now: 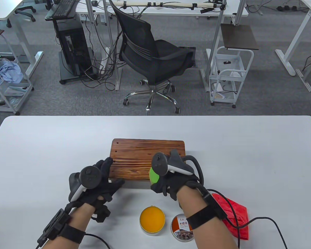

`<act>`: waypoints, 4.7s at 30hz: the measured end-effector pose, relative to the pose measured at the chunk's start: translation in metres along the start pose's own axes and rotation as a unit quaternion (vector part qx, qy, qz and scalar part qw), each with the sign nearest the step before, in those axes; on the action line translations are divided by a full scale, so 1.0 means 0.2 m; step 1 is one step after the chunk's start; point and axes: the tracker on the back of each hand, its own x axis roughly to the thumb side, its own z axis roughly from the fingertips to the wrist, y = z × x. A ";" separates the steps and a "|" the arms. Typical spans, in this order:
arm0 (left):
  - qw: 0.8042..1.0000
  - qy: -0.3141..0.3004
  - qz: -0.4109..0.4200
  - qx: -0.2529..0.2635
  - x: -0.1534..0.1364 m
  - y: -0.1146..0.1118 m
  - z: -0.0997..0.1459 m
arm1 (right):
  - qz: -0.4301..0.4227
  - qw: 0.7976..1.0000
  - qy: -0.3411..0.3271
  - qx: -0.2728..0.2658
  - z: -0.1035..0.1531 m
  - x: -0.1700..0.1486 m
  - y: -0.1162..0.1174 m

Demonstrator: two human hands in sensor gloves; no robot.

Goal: Dip and apply wood wax on stool

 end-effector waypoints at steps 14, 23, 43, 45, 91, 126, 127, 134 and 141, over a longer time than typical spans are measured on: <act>0.991 -0.084 -0.020 -0.099 0.18 -0.24 0.24 | 0.038 0.997 -0.031 0.063 0.22 0.12 0.33; 0.979 -0.101 -0.050 -0.171 0.17 -0.41 0.25 | 0.067 0.992 -0.043 0.095 0.21 0.20 0.45; 0.950 -0.110 -0.100 -0.274 0.17 -0.61 0.21 | 0.125 0.985 -0.027 0.116 0.16 0.29 0.51; 0.950 -0.109 -0.103 -0.275 0.17 -0.62 0.21 | 0.135 0.984 -0.024 0.118 0.15 0.30 0.52; 0.944 -0.106 -0.103 -0.294 0.18 -0.65 0.20 | 0.183 0.978 -0.016 0.101 0.10 0.41 0.51; 0.944 -0.106 -0.103 -0.295 0.18 -0.66 0.20 | -0.032 0.997 -0.047 0.049 0.13 0.28 0.56; 0.944 -0.106 -0.103 -0.295 0.18 -0.66 0.20 | -0.040 0.997 -0.048 0.049 0.13 0.27 0.56; 0.947 -0.104 -0.101 -0.285 0.17 -0.64 0.21 | -0.154 0.985 -0.072 0.021 0.15 0.13 0.50; 0.965 -0.107 -0.080 -0.227 0.15 -0.50 0.23 | -0.222 0.972 -0.067 -0.023 0.20 -0.07 0.34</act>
